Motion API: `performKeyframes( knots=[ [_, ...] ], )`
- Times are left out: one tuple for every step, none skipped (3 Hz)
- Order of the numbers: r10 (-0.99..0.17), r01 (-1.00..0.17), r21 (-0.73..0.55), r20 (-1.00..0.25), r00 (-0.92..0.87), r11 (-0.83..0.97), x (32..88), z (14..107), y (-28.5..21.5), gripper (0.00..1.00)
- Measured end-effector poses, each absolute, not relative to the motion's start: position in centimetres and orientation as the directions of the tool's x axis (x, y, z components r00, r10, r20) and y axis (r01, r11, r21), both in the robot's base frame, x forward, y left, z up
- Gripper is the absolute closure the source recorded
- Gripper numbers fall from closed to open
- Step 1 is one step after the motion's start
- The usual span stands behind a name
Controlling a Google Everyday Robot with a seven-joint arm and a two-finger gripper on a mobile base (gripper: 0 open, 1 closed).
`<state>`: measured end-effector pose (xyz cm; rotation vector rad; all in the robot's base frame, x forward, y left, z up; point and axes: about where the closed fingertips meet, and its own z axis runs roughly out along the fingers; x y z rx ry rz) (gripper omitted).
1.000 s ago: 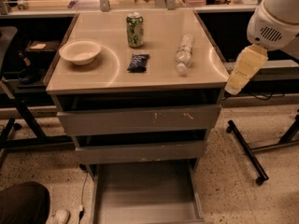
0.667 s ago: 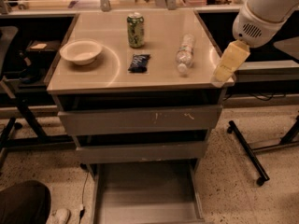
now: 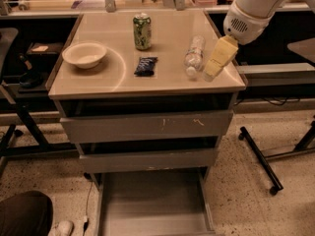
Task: Place water bottle into bottom drawer
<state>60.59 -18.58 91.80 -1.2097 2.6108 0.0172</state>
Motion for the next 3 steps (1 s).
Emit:
performKeyframes(
  knots=[
    [-0.749,-0.752,-0.102,-0.246,-0.615,0.651,60.8,91.7,-18.5,0.0],
    [-0.722,-0.726,-0.114,-0.289,-0.628,0.678,62.1,91.2,-16.6,0.0],
    [-0.688,-0.696,-0.099,-0.301,-0.661,0.711,64.3,90.0,-14.3,0.0]
  ],
)
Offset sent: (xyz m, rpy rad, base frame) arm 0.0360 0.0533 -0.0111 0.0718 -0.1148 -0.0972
